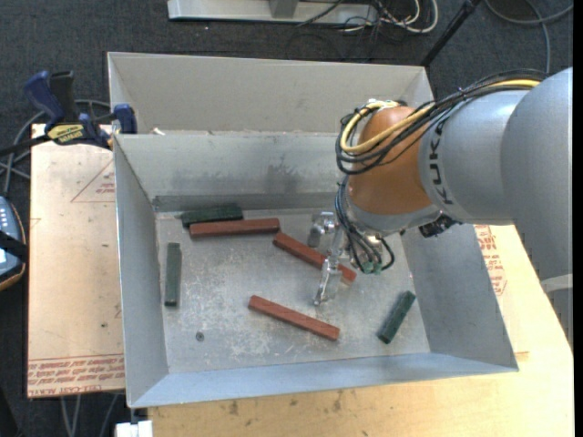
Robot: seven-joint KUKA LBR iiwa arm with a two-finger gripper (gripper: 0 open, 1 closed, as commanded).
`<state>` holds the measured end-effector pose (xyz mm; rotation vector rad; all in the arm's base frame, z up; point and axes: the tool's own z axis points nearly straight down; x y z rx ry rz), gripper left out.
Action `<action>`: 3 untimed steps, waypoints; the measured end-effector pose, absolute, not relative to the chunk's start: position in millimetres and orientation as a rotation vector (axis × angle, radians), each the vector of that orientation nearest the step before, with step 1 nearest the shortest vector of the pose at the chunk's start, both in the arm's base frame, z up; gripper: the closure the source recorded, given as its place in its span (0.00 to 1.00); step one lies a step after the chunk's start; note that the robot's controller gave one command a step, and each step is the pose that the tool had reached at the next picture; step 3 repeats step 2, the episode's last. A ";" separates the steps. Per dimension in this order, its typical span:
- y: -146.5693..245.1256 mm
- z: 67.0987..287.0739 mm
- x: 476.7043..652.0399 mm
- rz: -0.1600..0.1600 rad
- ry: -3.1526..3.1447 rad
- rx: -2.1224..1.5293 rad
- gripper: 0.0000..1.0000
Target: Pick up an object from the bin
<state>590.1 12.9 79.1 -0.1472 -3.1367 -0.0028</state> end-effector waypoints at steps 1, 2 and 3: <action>12.3 83.3 590.6 -0.002 -3.140 -0.148 1.00; 3.8 228.4 581.8 -0.002 -3.148 -0.175 1.00; 3.8 228.4 581.8 -0.002 -3.148 -0.175 1.00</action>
Offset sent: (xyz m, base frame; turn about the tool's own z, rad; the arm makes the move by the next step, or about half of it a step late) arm 0.0000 0.0000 0.0000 0.0000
